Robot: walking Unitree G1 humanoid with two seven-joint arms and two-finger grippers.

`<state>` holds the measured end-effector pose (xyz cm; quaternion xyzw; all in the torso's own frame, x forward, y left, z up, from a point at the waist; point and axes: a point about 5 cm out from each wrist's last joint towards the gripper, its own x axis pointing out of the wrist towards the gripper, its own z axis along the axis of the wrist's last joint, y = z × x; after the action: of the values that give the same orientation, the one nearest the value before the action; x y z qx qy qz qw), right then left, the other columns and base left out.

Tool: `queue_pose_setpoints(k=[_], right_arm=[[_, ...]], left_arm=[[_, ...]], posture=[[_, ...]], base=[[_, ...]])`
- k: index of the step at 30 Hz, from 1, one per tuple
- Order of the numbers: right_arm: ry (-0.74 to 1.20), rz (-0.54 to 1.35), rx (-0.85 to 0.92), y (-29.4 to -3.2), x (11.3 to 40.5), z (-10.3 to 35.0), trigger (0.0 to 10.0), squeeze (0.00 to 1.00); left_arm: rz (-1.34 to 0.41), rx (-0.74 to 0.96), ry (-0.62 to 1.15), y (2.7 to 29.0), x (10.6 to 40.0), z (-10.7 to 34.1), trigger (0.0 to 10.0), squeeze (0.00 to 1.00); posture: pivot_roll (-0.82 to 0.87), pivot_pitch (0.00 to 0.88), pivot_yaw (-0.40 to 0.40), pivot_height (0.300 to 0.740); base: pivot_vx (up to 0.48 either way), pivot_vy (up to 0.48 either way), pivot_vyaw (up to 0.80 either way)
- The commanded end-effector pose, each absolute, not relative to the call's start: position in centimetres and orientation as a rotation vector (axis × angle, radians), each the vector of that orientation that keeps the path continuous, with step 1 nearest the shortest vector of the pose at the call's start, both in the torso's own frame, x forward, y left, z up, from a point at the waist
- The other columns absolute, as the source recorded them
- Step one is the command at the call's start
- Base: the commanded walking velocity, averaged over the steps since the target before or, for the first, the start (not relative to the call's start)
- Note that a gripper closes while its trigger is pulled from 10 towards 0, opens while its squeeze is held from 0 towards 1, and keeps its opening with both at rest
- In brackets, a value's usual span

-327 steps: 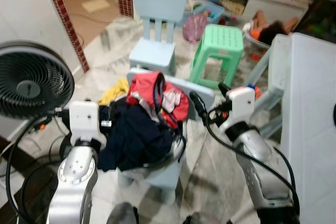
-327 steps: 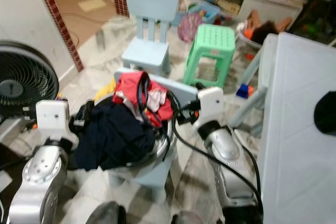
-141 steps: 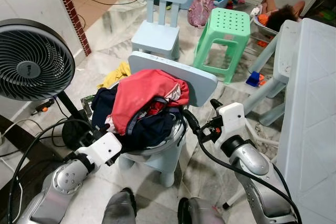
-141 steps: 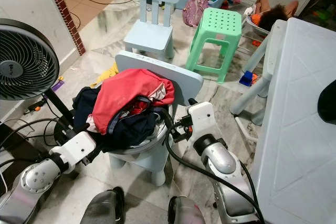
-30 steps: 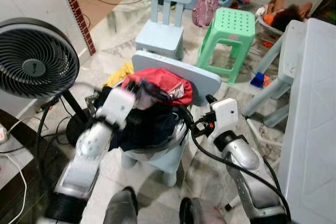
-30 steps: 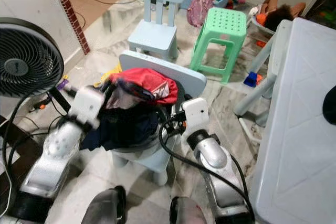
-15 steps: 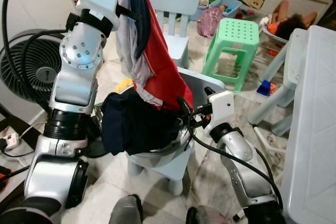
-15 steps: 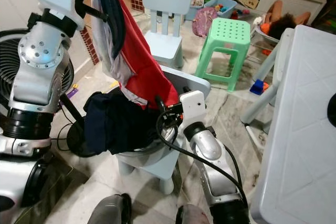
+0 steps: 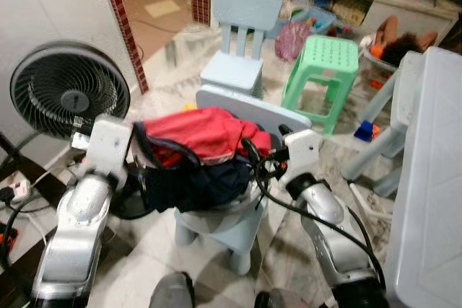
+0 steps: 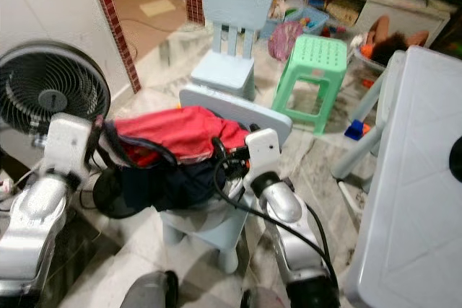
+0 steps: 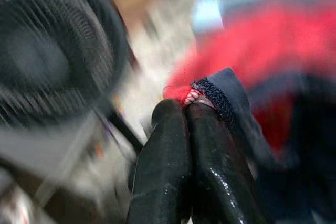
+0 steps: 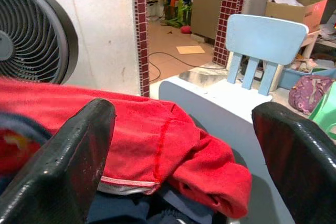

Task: Hang hanger

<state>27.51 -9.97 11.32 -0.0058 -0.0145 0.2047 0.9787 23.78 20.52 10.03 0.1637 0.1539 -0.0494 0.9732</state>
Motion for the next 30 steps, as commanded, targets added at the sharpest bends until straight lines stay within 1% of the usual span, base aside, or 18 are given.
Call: queue_pose_setpoints(k=[1, 4, 5, 6, 7, 8, 9, 10, 11, 12, 13, 14, 17, 29, 30], right_arm=[[-0.022, 0.412, -0.014, -10.0, 27.5, 11.1, 10.0, 0.00], [-0.014, 0.408, -0.017, -10.1, 27.2, 10.9, 10.0, 0.00], [-0.013, 0.406, -0.018, -10.2, 27.1, 10.9, 10.0, 0.00], [-0.012, 0.403, -0.020, -10.3, 27.1, 10.9, 10.0, 0.00], [-0.010, 0.398, -0.023, -10.4, 27.1, 10.9, 10.0, 0.00], [-0.009, 0.396, -0.025, -10.5, 27.1, 10.9, 10.0, 0.00], [-0.009, 0.395, -0.025, -10.6, 27.1, 10.9, 10.0, 0.00], [-0.009, 0.394, -0.026, -10.6, 27.1, 10.9, 10.0, 0.00], [-0.008, 0.394, -0.026, -10.6, 27.1, 10.9, 10.0, 0.00], [-0.008, 0.392, -0.028, -10.6, 27.0, 10.9, 10.0, 0.00], [-0.007, 0.392, -0.028, -10.6, 27.0, 10.9, 10.0, 0.00], [-0.006, 0.391, -0.028, -10.6, 27.0, 10.9, 10.0, 0.00], [-0.003, 0.393, -0.029, -10.5, 27.0, 10.9, 10.0, 0.00], [0.002, 0.399, -0.032, -10.4, 27.0, 10.9, 10.0, 0.00], [0.001, 0.398, -0.033, -10.5, 27.1, 10.9, 10.0, 0.00]], left_arm=[[-0.145, 0.327, 0.357, 20.1, 23.5, 9.6, 0.0, 0.00], [-0.214, 0.342, 0.433, 19.6, 22.4, 8.3, 0.0, 0.00], [-0.235, 0.340, 0.444, 19.3, 22.3, 8.1, 0.2, 0.00], [-0.253, 0.349, 0.453, 19.1, 22.3, 7.9, 2.4, 0.00], [-0.275, 0.364, 0.460, 18.8, 22.3, 7.9, 4.4, 0.00], [-0.312, 0.370, 0.467, 18.3, 22.3, 7.9, 4.9, 0.00], [-0.322, 0.370, 0.469, 18.2, 22.2, 7.8, 4.9, 0.00], [-0.327, 0.384, 0.470, 18.2, 22.2, 7.9, 10.0, 0.00], [-0.327, 0.394, 0.470, 18.1, 22.2, 7.9, 10.0, 0.00], [-0.375, 0.408, 0.474, 17.8, 21.9, 7.8, 10.0, 0.00], [-0.383, 0.414, 0.475, 17.8, 21.8, 7.8, 10.0, 0.55], [-0.382, 0.421, 0.479, 17.9, 21.7, 7.7, 10.0, 1.00], [-0.427, 0.455, 0.484, 17.9, 21.2, 7.7, 10.0, 1.00], [-0.499, 0.573, 0.468, 18.5, 20.7, 7.7, 10.0, 1.00], [-0.538, 0.639, 0.458, 18.7, 20.3, 7.8, 10.0, 1.00]], posture=[[0.13, 0.086, -0.018, 0.740], [0.12, 0.092, -0.016, 0.740], [0.12, 0.094, -0.016, 0.740], [0.12, 0.094, -0.016, 0.740], [0.12, 0.099, -0.016, 0.740], [0.11, 0.101, -0.016, 0.740], [0.11, 0.101, -0.016, 0.740], [0.11, 0.102, -0.016, 0.740], [0.11, 0.102, -0.016, 0.740], [0.11, 0.106, -0.015, 0.740], [0.11, 0.106, -0.015, 0.740], [0.11, 0.106, -0.015, 0.740], [0.11, 0.110, -0.017, 0.740], [0.11, 0.112, -0.020, 0.740], [0.11, 0.112, -0.020, 0.740]], base=[[0.000, 0.000, 0.00], [0.000, 0.000, 0.00], [0.000, 0.000, 0.00], [0.000, 0.000, 0.00], [0.000, 0.000, 0.00], [0.000, 0.000, 0.00], [0.000, 0.000, 0.00], [0.000, 0.000, 0.00], [0.000, 0.000, 0.00], [0.000, 0.000, 0.00], [0.000, 0.000, 0.00], [0.000, 0.000, 0.00], [0.000, 0.000, 0.00], [0.000, 0.000, 0.00], [0.000, 0.000, 0.00]])
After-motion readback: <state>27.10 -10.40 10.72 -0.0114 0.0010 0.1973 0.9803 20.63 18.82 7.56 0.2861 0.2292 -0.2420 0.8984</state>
